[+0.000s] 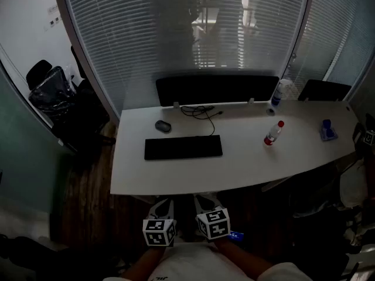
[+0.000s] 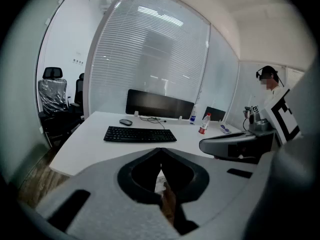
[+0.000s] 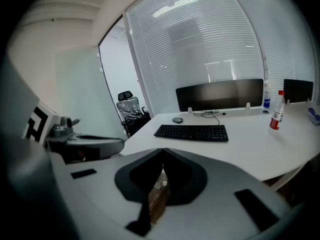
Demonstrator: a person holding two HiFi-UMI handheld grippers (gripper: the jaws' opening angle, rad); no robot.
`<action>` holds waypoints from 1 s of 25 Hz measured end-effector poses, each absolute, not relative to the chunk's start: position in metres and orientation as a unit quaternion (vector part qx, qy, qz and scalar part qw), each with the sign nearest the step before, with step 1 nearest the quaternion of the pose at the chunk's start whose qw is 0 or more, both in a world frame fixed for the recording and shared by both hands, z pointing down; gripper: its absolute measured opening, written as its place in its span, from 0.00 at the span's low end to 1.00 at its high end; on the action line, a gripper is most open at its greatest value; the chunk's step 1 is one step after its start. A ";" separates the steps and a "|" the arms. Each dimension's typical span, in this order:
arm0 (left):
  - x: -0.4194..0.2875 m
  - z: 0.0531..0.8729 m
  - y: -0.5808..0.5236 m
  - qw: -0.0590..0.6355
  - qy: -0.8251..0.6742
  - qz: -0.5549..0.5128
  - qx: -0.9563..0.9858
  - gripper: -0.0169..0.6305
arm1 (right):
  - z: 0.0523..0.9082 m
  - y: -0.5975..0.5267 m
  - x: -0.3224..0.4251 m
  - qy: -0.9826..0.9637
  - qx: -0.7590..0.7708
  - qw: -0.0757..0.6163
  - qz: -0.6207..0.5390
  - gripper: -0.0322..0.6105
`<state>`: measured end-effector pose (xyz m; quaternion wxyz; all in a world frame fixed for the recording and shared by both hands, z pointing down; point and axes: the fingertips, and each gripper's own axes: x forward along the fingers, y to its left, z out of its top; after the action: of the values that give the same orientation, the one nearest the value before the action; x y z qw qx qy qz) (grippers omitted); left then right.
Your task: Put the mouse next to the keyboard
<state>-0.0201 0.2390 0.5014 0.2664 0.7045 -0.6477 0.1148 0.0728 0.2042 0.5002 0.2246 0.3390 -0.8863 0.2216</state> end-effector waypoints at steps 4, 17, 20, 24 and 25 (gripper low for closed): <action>-0.017 0.505 0.234 0.267 -0.649 0.116 0.703 0.03 | 0.508 0.199 0.076 -0.886 0.336 0.221 0.231 0.06; -0.045 0.520 0.155 0.275 -0.620 0.129 0.724 0.03 | 0.518 0.125 0.046 -0.876 0.355 0.219 0.242 0.06; -0.065 0.517 0.123 0.272 -0.613 0.124 0.731 0.03 | 0.517 0.096 0.030 -0.871 0.368 0.217 0.241 0.06; -0.099 0.512 0.087 0.266 -0.608 0.122 0.738 0.03 | 0.511 0.059 0.004 -0.867 0.385 0.210 0.239 0.06; -0.107 0.512 0.079 0.265 -0.607 0.123 0.739 0.03 | 0.510 0.052 -0.003 -0.866 0.387 0.208 0.237 0.06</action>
<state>-0.1068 0.0793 0.5120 0.2649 0.7387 -0.6074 0.1232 -0.0031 0.0521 0.5097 0.2081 0.3872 -0.8663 0.2372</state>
